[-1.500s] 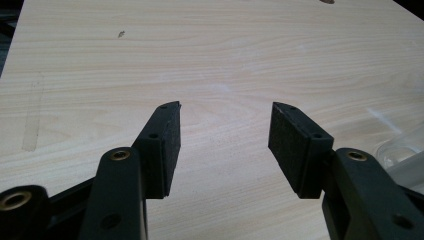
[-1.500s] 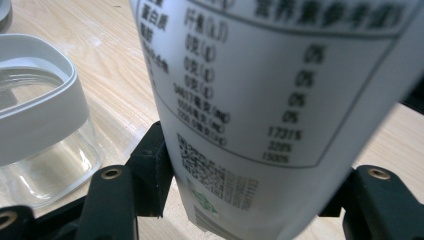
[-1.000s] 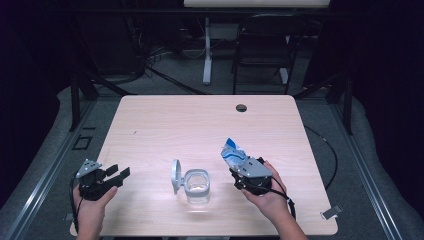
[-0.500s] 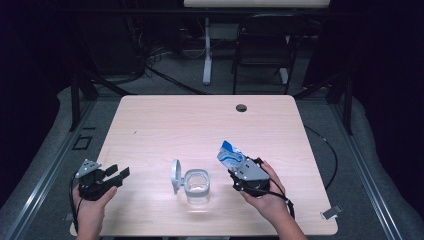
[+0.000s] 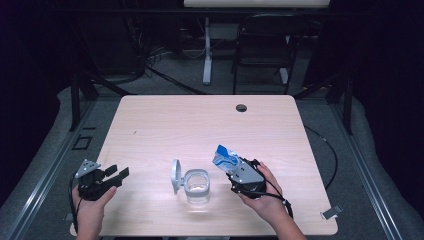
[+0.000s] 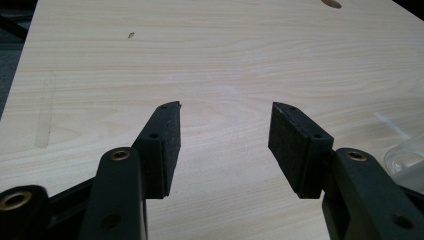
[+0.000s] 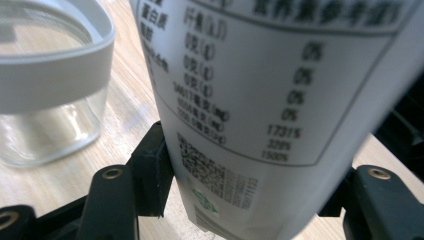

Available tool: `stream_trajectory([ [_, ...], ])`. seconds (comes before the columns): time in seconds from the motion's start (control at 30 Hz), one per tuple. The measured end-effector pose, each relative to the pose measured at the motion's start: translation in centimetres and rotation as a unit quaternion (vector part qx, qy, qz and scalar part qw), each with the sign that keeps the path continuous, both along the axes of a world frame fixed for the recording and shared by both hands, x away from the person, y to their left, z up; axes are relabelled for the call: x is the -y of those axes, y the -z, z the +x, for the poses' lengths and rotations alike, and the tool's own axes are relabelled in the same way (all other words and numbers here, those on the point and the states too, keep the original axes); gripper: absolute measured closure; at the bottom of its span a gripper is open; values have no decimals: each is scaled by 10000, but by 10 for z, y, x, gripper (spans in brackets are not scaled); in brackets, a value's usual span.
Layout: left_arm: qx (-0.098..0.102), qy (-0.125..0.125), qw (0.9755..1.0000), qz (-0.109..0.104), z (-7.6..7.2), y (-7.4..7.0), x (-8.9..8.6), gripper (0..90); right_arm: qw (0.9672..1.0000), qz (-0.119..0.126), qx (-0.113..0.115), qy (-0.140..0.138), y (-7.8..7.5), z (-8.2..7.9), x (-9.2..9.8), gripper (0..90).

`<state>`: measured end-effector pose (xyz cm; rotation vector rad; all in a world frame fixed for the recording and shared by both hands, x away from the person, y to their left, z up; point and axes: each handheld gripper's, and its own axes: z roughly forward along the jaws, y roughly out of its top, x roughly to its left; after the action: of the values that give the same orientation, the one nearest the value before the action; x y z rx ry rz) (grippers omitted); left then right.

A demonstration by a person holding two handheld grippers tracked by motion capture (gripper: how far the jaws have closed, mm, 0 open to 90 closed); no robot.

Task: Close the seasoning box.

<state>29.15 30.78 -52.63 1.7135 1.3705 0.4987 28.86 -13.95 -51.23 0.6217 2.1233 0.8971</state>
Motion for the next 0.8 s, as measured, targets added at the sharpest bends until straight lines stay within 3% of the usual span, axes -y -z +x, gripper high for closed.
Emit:
stream_trajectory([
  [0.27,-44,-19,10000,17,0,2,0,473,9993,-311,164,93,13,2,-2,392],
  [0.47,-82,5,10000,48,0,4,0,473,9994,-258,210,53,19,6,-5,392],
  [0.8,-68,-71,9999,32,0,4,-2,473,9986,-447,290,4,23,8,-5,392],
])
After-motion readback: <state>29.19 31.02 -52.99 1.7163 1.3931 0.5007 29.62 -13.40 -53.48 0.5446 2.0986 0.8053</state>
